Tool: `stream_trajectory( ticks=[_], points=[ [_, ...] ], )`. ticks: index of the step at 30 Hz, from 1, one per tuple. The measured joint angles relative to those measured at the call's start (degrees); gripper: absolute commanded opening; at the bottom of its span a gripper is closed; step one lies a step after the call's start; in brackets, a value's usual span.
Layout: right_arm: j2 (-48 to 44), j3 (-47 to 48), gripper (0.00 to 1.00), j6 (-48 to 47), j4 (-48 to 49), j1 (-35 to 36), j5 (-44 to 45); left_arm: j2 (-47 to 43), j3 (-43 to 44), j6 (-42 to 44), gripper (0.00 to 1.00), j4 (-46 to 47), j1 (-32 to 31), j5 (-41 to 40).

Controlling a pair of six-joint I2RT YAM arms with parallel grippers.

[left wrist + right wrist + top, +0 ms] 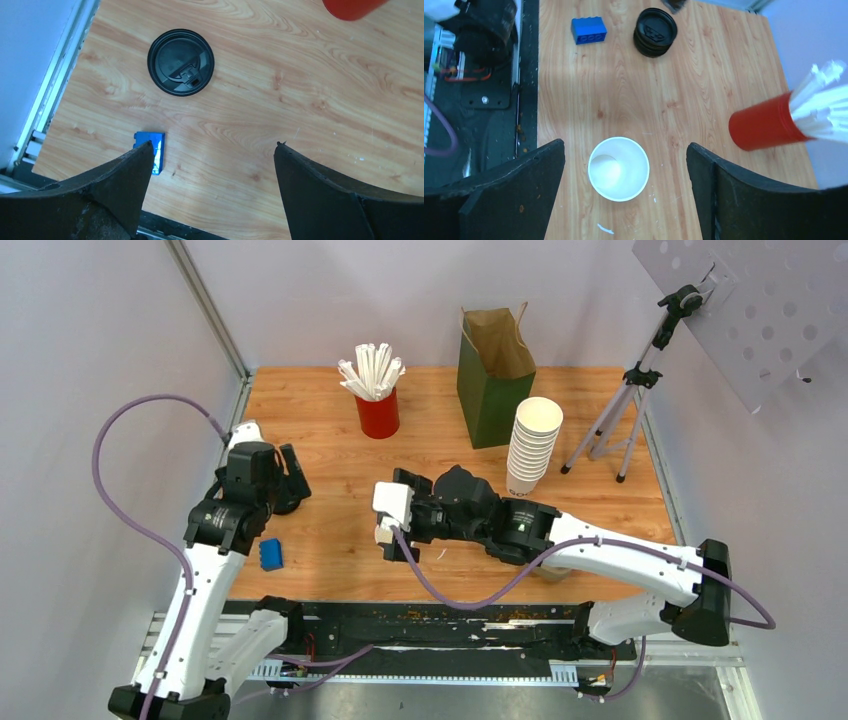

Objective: Pack the takeout coffee

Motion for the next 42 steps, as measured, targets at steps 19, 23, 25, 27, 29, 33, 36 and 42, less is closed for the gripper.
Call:
stream_trajectory(
  ticks=[19,23,25,27,29,33,36,42],
  points=[
    [-11.67,-1.42,0.99,21.97,-7.98,0.00,19.54,6.05,-7.98,-24.24,0.68,2.29,18.86,2.82],
    [-11.80,-2.38,0.93,24.81,-10.16,0.00,19.45,6.10,-11.37,-28.00,0.62,4.72,19.78,4.20],
    [-11.80,-2.43,0.91,25.66,-10.99,0.00,19.45,6.03,-13.00,-29.64,0.59,6.14,19.78,4.26],
    [-11.98,-2.45,0.91,26.05,-10.97,0.00,19.45,5.90,-15.02,-31.50,0.59,7.52,19.82,4.09],
    [-12.72,-2.99,0.91,26.12,-10.84,0.00,19.47,5.95,-17.14,-32.79,0.58,9.25,19.93,4.20],
    [-15.30,-4.33,0.90,25.70,-10.95,0.00,19.93,8.11,-19.02,-33.57,0.55,12.04,20.24,5.22],
    [-17.33,-4.85,0.90,25.66,-10.71,0.00,20.20,10.21,-19.02,-33.53,0.52,14.45,20.35,5.29],
    [-20.61,-6.47,0.89,25.73,-9.31,0.00,20.28,11.30,-19.02,-32.94,0.48,17.92,21.09,5.07]
  ],
)
